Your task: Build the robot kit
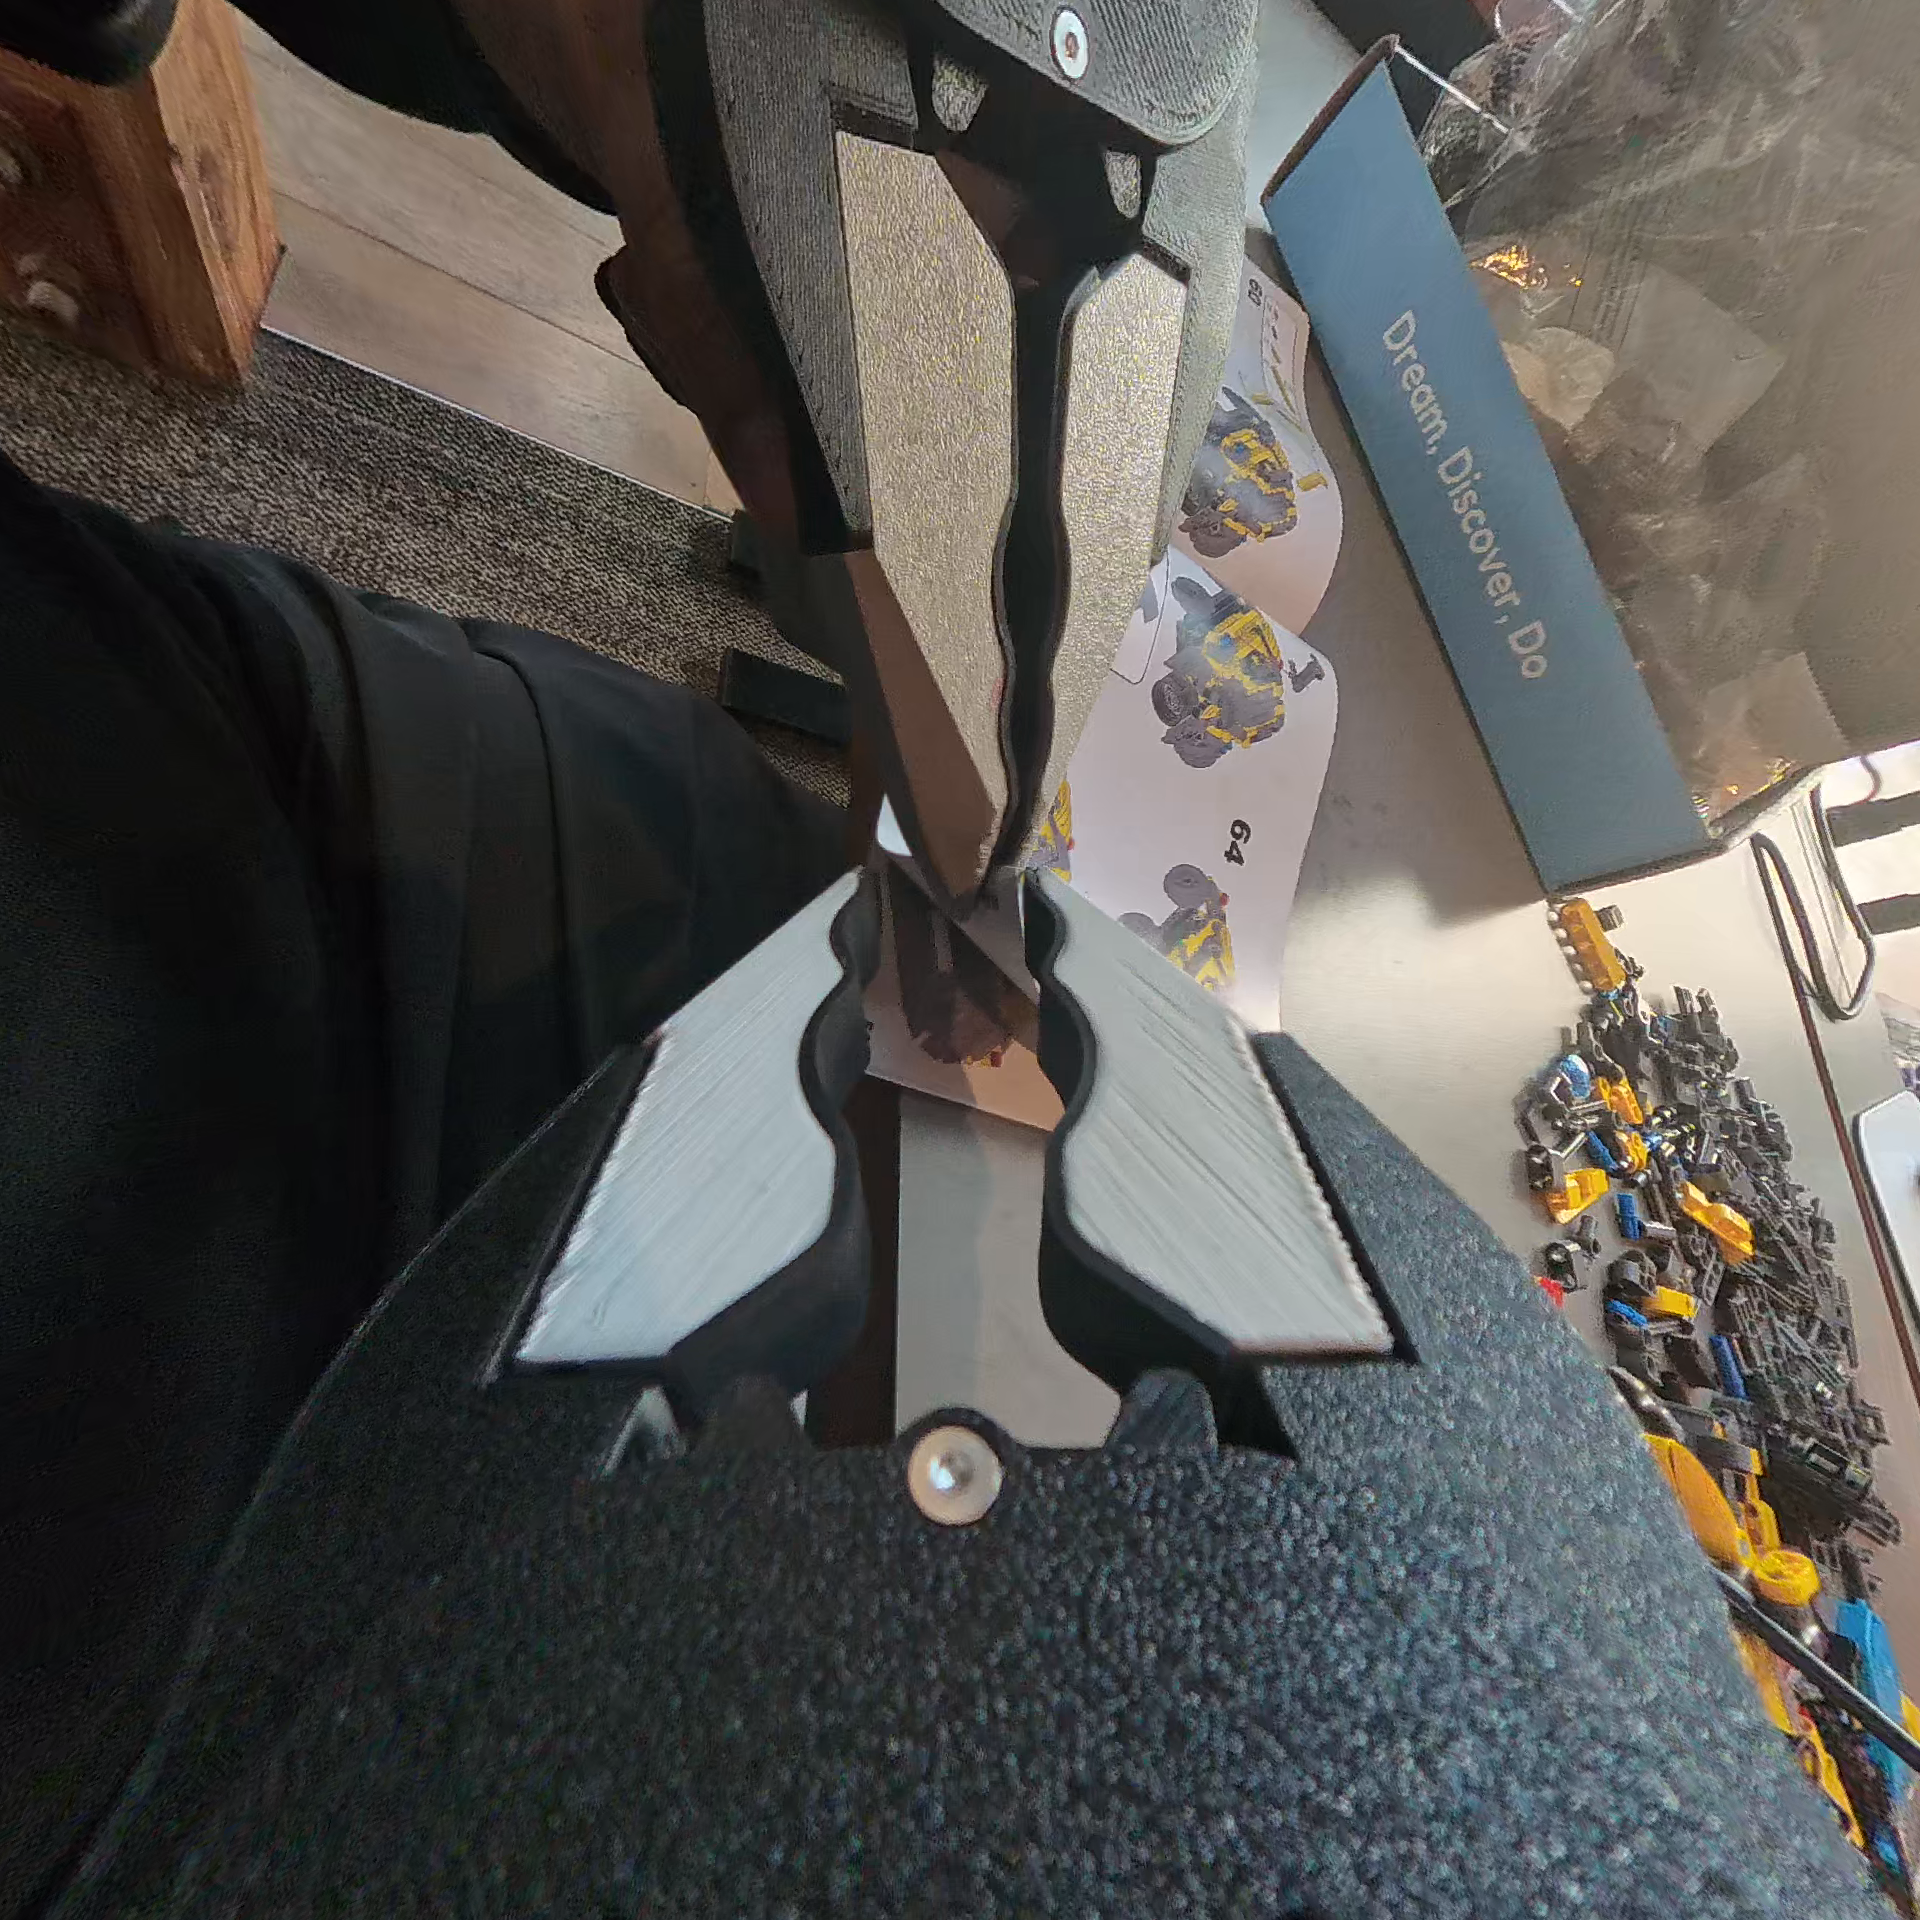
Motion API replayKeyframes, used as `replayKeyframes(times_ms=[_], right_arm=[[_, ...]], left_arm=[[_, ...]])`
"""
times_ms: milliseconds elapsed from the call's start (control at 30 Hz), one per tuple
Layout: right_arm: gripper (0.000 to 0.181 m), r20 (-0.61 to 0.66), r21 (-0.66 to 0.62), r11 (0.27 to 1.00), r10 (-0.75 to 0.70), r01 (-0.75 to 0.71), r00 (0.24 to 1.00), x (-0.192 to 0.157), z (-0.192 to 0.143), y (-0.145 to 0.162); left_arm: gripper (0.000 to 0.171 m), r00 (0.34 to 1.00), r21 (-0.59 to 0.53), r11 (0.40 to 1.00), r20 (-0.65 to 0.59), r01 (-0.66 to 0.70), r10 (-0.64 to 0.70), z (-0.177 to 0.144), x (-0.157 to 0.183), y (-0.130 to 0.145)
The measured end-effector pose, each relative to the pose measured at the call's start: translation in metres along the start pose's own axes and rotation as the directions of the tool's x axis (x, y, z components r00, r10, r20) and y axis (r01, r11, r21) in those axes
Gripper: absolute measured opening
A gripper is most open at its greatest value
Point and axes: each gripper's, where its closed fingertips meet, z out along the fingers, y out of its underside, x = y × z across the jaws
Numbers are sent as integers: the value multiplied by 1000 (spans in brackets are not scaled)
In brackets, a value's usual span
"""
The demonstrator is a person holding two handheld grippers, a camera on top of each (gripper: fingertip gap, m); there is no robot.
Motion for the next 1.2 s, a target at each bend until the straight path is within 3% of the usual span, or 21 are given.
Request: replayKeyframes(times_ms=[67,400,500,567,633,733,933,1067,1200], right_arm=[[14,-26,-13,1000,-13,12,1000,2,2,3],[21,-95,23,999,42,-40,995,12,-10,3],[20,-124,5,975,222,-223,967,16,-15,11],[19,-101,18,902,430,-431,897,16,-20,15],[19,48,59,765,639,-641,767,6,-21,6],[19,259,82,582,771,-809,581,-3,-24,-10],[19,389,34,343,861,-939,328,2,-18,-5],[24,536,36,173,828,-984,165,10,-24,-20],[14,517,33,175,840,-984,167,8,-19,-15]], left_arm=[[0,1000,-14,1000,-9,7,-7,2,1,3],[0,999,8,999,-18,45,-44,-2,-3,3],[0,997,28,997,-19,70,-69,-4,-5,1],[0,996,49,995,-22,84,-83,-7,-7,-1],[0,996,67,994,-33,85,-83,-9,-5,-2],[0,998,108,993,-45,41,-37,-13,2,-4],[0,994,158,982,46,-108,102,-22,8,-3],[0,973,177,959,105,-220,204,-25,12,-4],[0,975,168,963,95,-213,199,-23,13,1]])
